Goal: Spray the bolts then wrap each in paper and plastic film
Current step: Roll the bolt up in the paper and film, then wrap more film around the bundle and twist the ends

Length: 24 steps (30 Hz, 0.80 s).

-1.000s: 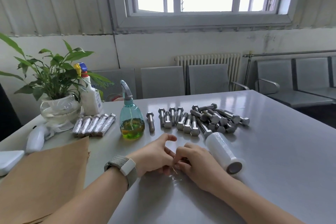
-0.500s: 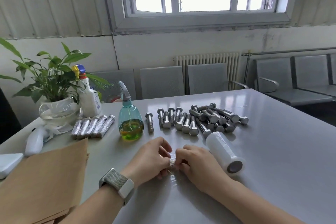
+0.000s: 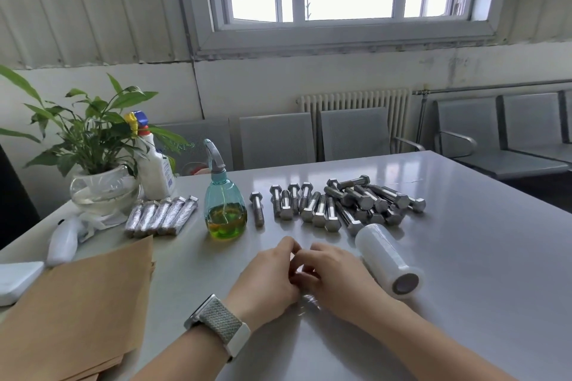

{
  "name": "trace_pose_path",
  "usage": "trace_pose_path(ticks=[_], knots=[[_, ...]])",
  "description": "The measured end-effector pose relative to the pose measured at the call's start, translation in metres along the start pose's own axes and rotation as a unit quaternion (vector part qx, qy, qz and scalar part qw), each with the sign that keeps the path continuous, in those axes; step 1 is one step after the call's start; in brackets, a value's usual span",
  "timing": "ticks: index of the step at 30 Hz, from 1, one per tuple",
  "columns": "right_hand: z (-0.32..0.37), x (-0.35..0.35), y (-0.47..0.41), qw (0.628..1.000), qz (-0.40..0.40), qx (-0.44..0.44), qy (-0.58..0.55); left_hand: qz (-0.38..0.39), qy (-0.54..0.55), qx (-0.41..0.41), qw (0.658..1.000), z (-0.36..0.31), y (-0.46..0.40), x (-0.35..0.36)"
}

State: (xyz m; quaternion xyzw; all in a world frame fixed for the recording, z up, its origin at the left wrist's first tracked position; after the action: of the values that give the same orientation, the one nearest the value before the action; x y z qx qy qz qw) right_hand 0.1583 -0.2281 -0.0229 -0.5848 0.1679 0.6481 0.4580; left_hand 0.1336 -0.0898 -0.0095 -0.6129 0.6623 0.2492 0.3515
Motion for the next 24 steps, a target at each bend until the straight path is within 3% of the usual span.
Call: trace_pose_path(ticks=[6, 10, 13, 15, 20, 24], knots=[[-0.003, 0.000, -0.003, 0.999, 0.003, 0.033, -0.005, 0.026, 0.013, -0.034, 0.999, -0.002, 0.003, -0.003], [-0.005, 0.000, -0.003, 0.999, 0.007, 0.036, -0.005, -0.048, 0.188, -0.049, 0.980, 0.008, 0.007, -0.023], [-0.006, 0.001, -0.003, 0.999, 0.009, 0.032, -0.006, -0.121, 0.074, -0.046, 0.989, 0.037, 0.014, -0.054], [-0.006, 0.002, -0.004, 0.999, 0.007, 0.031, -0.006, -0.081, 0.017, -0.061, 0.995, 0.055, 0.022, -0.065], [-0.006, 0.003, -0.004, 0.999, 0.001, 0.035, -0.007, 0.004, 0.145, -0.056, 0.988, 0.071, 0.032, -0.065], [-0.005, 0.003, -0.003, 0.999, -0.001, 0.040, -0.013, 0.025, 0.136, -0.040, 0.990, 0.069, 0.032, -0.060]])
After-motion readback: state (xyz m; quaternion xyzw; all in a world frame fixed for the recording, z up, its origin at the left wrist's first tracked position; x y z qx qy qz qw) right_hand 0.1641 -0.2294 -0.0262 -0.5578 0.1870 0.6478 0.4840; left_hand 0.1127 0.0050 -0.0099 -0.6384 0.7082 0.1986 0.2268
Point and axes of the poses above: each hand's wrist, its own y-axis away from the middle knuckle, its own x-axis out of the palm, z = x × y, the point moved 2 cm from there along -y, towards the middle knuckle, and after that the axes turned 8 degrees about y, right-handed, at the moved point
